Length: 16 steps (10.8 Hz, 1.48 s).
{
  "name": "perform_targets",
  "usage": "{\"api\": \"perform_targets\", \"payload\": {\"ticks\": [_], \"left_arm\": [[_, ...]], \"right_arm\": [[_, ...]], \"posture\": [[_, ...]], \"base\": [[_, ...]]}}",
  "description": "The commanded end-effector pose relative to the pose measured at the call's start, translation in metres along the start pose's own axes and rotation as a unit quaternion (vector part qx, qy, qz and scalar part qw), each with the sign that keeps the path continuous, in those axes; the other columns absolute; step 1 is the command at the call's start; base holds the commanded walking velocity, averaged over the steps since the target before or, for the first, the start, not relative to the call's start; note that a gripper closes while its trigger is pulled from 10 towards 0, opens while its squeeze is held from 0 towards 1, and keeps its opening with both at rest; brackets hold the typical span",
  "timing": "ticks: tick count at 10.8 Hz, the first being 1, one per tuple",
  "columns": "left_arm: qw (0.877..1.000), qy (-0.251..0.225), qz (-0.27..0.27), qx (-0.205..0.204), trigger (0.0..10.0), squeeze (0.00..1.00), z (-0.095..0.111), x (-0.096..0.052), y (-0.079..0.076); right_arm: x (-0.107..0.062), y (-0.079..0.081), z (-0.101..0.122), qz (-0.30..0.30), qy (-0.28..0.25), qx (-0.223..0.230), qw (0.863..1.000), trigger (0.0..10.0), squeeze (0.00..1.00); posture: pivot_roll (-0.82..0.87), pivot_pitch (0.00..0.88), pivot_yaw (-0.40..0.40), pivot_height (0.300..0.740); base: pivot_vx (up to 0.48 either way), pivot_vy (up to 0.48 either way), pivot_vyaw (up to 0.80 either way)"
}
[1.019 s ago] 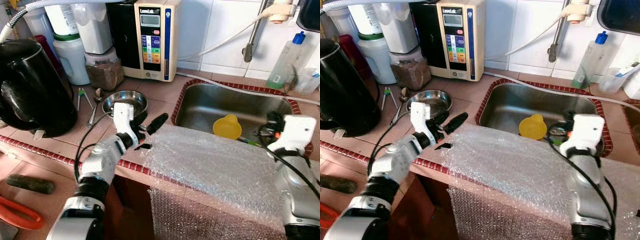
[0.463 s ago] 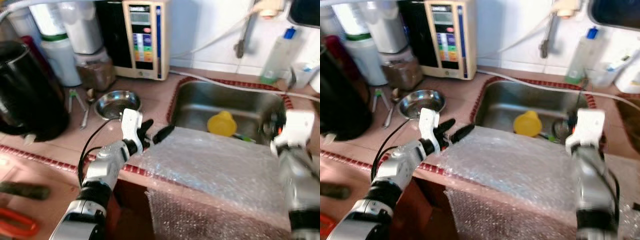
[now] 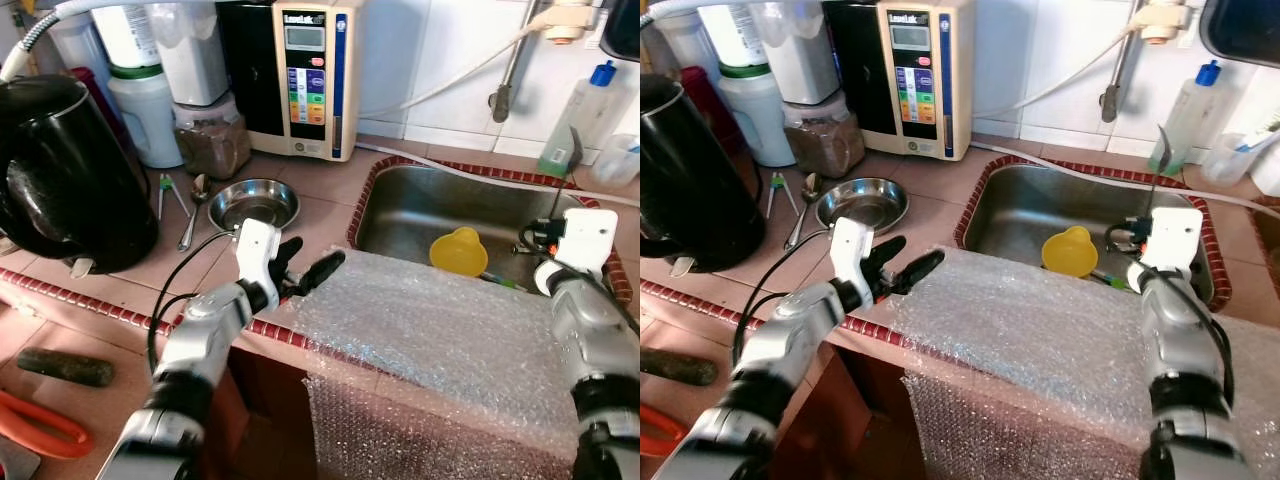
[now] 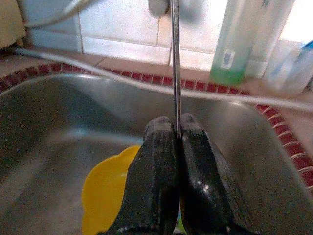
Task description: Kitchen organization
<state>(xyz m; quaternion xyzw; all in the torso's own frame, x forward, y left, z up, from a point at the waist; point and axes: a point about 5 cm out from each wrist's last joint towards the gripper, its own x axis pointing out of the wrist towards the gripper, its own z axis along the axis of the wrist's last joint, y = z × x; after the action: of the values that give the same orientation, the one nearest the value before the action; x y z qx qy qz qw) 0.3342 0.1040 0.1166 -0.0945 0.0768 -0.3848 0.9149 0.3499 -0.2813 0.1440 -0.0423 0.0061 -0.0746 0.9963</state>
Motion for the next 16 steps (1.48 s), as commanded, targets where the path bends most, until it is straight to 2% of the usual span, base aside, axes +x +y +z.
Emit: {"api": "perform_targets", "payload": {"ticks": [1, 2, 3, 4, 5, 7, 8, 9, 10, 11, 13, 16], "left_arm": [[0.999, 0.017, -0.026, 0.011, 10.0, 0.00, 0.000, -0.005, -0.004], [0.996, 0.048, -0.077, 0.025, 10.0, 0.00, -0.006, -0.017, -0.014], [0.994, 0.057, -0.095, 0.023, 10.0, 0.00, -0.008, -0.021, -0.018], [0.994, 0.053, -0.094, 0.025, 10.0, 0.00, -0.003, -0.023, -0.018], [0.994, 0.041, -0.101, 0.023, 10.0, 0.00, 0.009, -0.020, -0.022], [0.997, -0.010, -0.077, 0.024, 10.0, 0.00, 0.035, -0.007, -0.023], [0.996, -0.016, -0.082, 0.027, 10.0, 0.00, 0.042, -0.004, -0.024], [0.995, -0.019, -0.091, 0.032, 10.0, 0.00, 0.047, -0.002, -0.026], [0.994, -0.020, -0.106, 0.028, 10.0, 0.00, 0.052, -0.001, -0.031], [0.991, -0.020, -0.129, 0.027, 10.0, 0.00, 0.056, 0.000, -0.036], [0.989, -0.005, -0.141, 0.036, 10.0, 0.00, 0.053, -0.001, -0.039], [0.990, 0.000, -0.137, 0.033, 10.0, 0.00, 0.052, 0.001, -0.036]], "right_arm": [[0.005, 0.000, 0.006, 0.014, -0.004, 0.001, 1.000, 10.0, 0.00], [0.012, 0.008, 0.005, 0.036, 0.023, -0.012, 0.999, 10.0, 0.00], [0.015, 0.013, 0.006, 0.040, 0.027, -0.018, 0.999, 10.0, 0.00], [0.019, 0.025, 0.006, 0.059, 0.039, -0.024, 0.997, 10.0, 0.00], [0.022, 0.040, 0.003, 0.086, 0.052, -0.040, 0.994, 10.0, 0.00], [0.019, 0.055, -0.008, 0.106, 0.065, -0.049, 0.991, 10.0, 0.00], [0.016, 0.060, -0.014, 0.113, 0.072, -0.050, 0.990, 10.0, 0.00], [0.012, 0.064, -0.024, 0.117, 0.084, -0.060, 0.988, 10.0, 0.41], [0.010, 0.058, -0.030, 0.097, 0.095, -0.050, 0.990, 10.0, 1.00], [0.009, 0.049, -0.031, 0.073, 0.096, -0.037, 0.992, 10.0, 1.00], [0.008, 0.034, -0.030, 0.035, 0.089, -0.028, 0.995, 10.0, 1.00], [0.006, 0.026, -0.031, 0.021, 0.083, -0.010, 0.996, 10.0, 1.00]], "posture": [[0.08, 0.000, 0.035, 0.740], [0.11, 0.000, 0.035, 0.740], [0.11, 0.000, 0.038, 0.740], [0.13, 0.000, 0.043, 0.740], [0.13, 0.000, 0.044, 0.740], [0.13, 0.000, 0.043, 0.740], [0.12, 0.000, 0.043, 0.740], [0.12, 0.000, 0.049, 0.740], [0.12, 0.000, 0.054, 0.740], [0.12, 0.000, 0.064, 0.740], [0.12, 0.000, 0.072, 0.740], [0.11, 0.000, 0.077, 0.740]], "base": [[0.000, 0.000, 0.00], [0.000, 0.000, 0.00], [0.000, 0.000, 0.00], [0.000, 0.000, 0.00], [0.000, 0.000, 0.00], [0.000, 0.000, 0.00], [0.000, 0.000, 0.00], [0.000, 0.000, 0.00], [0.000, 0.000, 0.00], [0.000, 0.000, 0.00], [0.000, 0.000, 0.00], [0.000, 0.000, 0.00]]}}
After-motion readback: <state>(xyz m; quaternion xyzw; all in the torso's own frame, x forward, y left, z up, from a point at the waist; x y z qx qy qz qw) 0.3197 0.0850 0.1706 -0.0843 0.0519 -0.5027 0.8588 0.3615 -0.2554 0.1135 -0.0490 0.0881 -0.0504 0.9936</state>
